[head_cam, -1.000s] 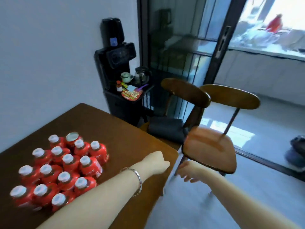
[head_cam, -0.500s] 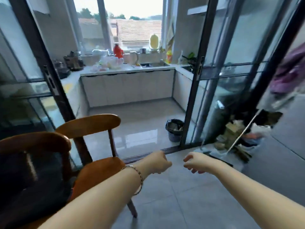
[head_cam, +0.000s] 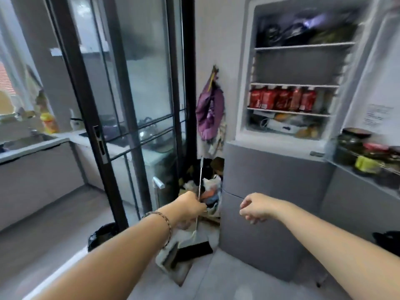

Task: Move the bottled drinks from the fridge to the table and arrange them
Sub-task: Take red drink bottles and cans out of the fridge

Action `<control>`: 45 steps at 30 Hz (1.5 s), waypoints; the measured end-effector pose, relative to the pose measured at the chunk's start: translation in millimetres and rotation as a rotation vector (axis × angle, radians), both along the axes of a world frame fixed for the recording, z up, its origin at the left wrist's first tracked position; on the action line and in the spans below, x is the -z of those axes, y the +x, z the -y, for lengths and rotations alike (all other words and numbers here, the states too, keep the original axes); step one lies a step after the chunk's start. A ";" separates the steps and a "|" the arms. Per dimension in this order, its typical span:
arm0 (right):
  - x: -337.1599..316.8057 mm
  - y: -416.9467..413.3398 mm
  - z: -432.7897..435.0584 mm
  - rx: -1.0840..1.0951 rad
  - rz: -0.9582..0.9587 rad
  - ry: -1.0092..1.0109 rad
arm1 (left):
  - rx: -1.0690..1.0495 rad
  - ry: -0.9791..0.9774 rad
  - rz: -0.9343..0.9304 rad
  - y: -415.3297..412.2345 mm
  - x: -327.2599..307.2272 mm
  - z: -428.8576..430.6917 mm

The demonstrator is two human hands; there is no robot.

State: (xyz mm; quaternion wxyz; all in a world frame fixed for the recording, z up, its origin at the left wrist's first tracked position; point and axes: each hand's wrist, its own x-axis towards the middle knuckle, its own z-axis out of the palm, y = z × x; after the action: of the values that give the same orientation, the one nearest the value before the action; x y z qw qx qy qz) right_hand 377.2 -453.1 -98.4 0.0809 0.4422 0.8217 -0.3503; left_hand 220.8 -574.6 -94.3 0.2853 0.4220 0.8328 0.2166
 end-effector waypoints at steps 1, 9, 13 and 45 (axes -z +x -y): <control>-7.5 2.1 -17.8 0.038 -0.001 0.023 | 0.052 0.015 -0.016 -4.5 -7.5 -23.0; -52.2 23.1 -156.9 0.208 0.030 0.194 | 0.277 0.077 -0.064 -21.1 -44.8 -224.2; -62.3 19.6 -250.4 0.241 0.038 0.238 | 0.350 0.140 -0.093 -22.2 -59.3 -332.8; -90.6 -4.6 -761.9 1.133 -0.711 0.553 | 0.034 0.675 -0.279 -77.8 -85.8 -813.7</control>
State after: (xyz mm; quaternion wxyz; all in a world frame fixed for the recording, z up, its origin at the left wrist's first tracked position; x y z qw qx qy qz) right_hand 372.5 308.9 -7.8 -0.5003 0.6638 0.5012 -0.2404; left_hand 143.0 239.1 -8.4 0.0174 0.5318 0.7382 0.4147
